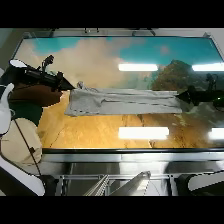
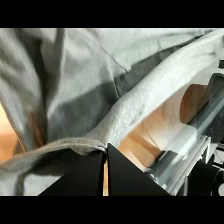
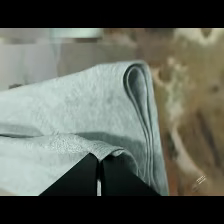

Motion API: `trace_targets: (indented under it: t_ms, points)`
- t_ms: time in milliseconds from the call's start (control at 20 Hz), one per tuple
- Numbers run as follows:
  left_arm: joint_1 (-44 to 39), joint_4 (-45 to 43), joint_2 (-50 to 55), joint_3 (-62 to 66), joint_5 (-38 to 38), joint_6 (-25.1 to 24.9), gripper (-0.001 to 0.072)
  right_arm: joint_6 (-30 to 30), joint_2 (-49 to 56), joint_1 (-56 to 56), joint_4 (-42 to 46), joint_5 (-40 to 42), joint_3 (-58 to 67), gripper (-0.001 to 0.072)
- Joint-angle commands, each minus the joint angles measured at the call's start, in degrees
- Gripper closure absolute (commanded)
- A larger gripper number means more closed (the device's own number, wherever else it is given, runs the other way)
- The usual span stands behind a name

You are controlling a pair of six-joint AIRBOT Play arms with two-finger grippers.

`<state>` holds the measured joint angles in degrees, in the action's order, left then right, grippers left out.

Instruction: Fold the shirts.

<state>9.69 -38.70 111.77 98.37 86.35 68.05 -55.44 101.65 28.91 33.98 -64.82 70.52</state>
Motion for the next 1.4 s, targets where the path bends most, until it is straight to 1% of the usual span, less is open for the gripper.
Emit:
trace_targets:
  t_ms: [0, 50, 100, 150, 250, 350, 400, 450, 500, 550, 600, 650, 700, 750, 800, 900, 1050, 1100, 1150, 1250, 1350]
  points:
    - [-0.94, 0.81, 9.18, 11.1, 1.84, 3.28, 0.0654, 3.76, 2.21, -1.01, -0.13, 2.32, 1.9, 0.035]
    - [-0.55, 1.9, 10.21, 13.42, 3.39, 3.82, 0.0371, 4.04, 2.16, -0.02, 1.09, 0.37, 3.69, 0.0101]
    - [-0.37, 3.8, 10.84, 15.89, 5.46, 4.09, 0.0082, 3.19, 2.16, 1.14, 3.56, -1.62, 5.99, 0.0067]
    - [0.15, 5.6, 11.02, 18.16, 6.84, 4.48, 0.0014, 0.76, 2.19, 2.21, 7.56, -2.14, 8.39, 0.0067]
    - [0.44, 8.31, 10.32, 20.76, 8.04, 4.48, 0.0014, -4.61, 2.27, 3.02, 13.49, -2.14, 10.16, 0.0067]
    - [0.15, 8.74, 7.87, 17.9, 6.86, 4.46, 0.0016, -5.51, 3.72, 2.25, 13.4, -4.85, 10.16, 0.007]
    - [-0.39, 8.7, 6.88, 16.11, 6.36, 4.46, 0.003, -5.81, 4.81, 1.2, 13.42, -6.14, 10.16, 0.007]
    - [-1.03, 8.72, 6.4, 15.06, 6.64, 4.46, 0.0231, -6.8, 5.86, -0.09, 13.49, -6.6, 10.16, 0.007]
    - [-1.42, 8.81, 6.25, 14.71, 7.37, 4.46, 0.0569, -7.78, 6.82, -1.55, 13.44, -6.64, 10.16, 0.0072]
    - [-2.03, 8.92, 6.25, 14.75, 7.82, 4.48, 0.0705, -8.11, 7.74, -3.28, 13.46, -6.62, 10.16, 0.0099]
    - [-2.86, 9.01, 6.25, 14.75, 7.78, 4.55, 0.0705, -8.31, 8.39, -4.9, 13.46, -6.62, 10.16, 0.0201]
    - [-4.15, 8.76, 6.25, 14.73, 7.78, 5.22, 0.0706, -8.33, 9.01, -6.64, 13.4, -6.6, 10.16, 0.0256]
    - [-5.66, 8.66, 6.27, 14.73, 7.69, 5.6, 0.0706, -8.46, 9.29, -8.22, 13.4, -6.62, 10.16, 0.029]
    - [-7.69, 8.33, 6.27, 14.73, 7.06, 5.6, 0.0706, -8.41, 9.25, -9.35, 13.4, -6.86, 10.21, 0.0509]
    - [-9.86, 8.0, 6.27, 14.73, 6.03, 5.6, 0.0707, -8.44, 9.25, -9.97, 13.38, -7.72, 10.73, 0.0694]
    - [-15.13, 3.96, 6.38, 14.73, 2.43, 6.6, 0.0707, -8.46, 8.61, -9.81, 13.44, -11.61, 13.14, 0.0699]
    - [-23.56, -9.84, 7.37, 14.75, -6.27, 10.36, 0.0706, -9.66, 4.33, -7.52, 13.42, -16.02, 16.85, 0.0699]
    - [-26.12, -11.89, 8.61, 14.78, -8.85, 12.33, 0.0706, -10.01, 2.47, -6.58, 13.38, -17.86, 18.23, 0.0698]
    - [-28.33, -11.69, 10.27, 14.86, -10.71, 13.51, 0.0706, -10.64, 0.92, -5.79, 13.38, -20.02, 19.54, 0.0699]
    - [-32.11, -10.93, 15.06, 18.75, -11.32, 15.65, 0.0707, -11.26, -1.81, -4.72, 12.26, -24.76, 21.94, 0.0699]
    - [-35.47, -10.67, 18.86, 23.43, -11.96, 17.77, 0.0707, -11.21, -4.17, -4.7, 6.75, -27.1, 22.8, 0.0698]
